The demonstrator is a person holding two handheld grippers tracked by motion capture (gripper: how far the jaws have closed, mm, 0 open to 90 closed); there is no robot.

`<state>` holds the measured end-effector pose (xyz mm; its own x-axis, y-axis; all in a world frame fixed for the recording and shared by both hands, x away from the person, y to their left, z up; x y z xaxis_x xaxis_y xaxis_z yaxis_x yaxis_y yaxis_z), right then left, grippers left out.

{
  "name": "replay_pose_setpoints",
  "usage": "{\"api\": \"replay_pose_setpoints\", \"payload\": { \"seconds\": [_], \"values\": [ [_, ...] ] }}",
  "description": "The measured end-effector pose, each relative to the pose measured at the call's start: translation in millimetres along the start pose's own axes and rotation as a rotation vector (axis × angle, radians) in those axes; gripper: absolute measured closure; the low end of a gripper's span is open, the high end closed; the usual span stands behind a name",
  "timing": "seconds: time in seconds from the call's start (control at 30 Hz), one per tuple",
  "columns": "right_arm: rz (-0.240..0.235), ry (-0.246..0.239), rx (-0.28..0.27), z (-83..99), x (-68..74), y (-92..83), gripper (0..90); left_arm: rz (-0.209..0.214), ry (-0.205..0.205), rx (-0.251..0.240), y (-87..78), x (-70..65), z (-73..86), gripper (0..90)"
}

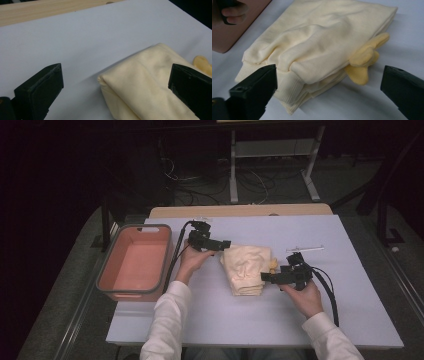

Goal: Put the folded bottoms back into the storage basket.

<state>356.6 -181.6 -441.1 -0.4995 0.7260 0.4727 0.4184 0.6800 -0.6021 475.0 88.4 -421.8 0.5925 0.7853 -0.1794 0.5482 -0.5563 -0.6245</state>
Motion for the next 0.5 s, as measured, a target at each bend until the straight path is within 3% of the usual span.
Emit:
{"api": "replay_pose_setpoints", "payload": {
  "seconds": [0.2, 0.5],
  "values": [
    [0.007, 0.063, -0.028, 2.3, -4.1, 0.9, 9.4, 0.012, -0.024, 0.038, 12.0, 5.3, 10.2, 0.0],
    [0.031, 0.093, -0.025, 5.0, -1.4, 5.5, 17.8, 0.016, -0.064, 0.066, 18.7, 10.6, 15.4, 1.3]
  ]
}}
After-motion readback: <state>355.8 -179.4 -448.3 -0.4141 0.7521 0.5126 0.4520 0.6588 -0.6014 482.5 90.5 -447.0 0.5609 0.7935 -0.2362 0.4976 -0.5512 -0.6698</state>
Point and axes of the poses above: each handheld gripper's, and its own axes: y roughly forward along the jaws, z roughly out of its underside, x roughly to its left, the point moved 3 cm from there along y, roughly forward along the jaws, and after that the axes turned 6 degrees about -z, right-handed, at the moved point
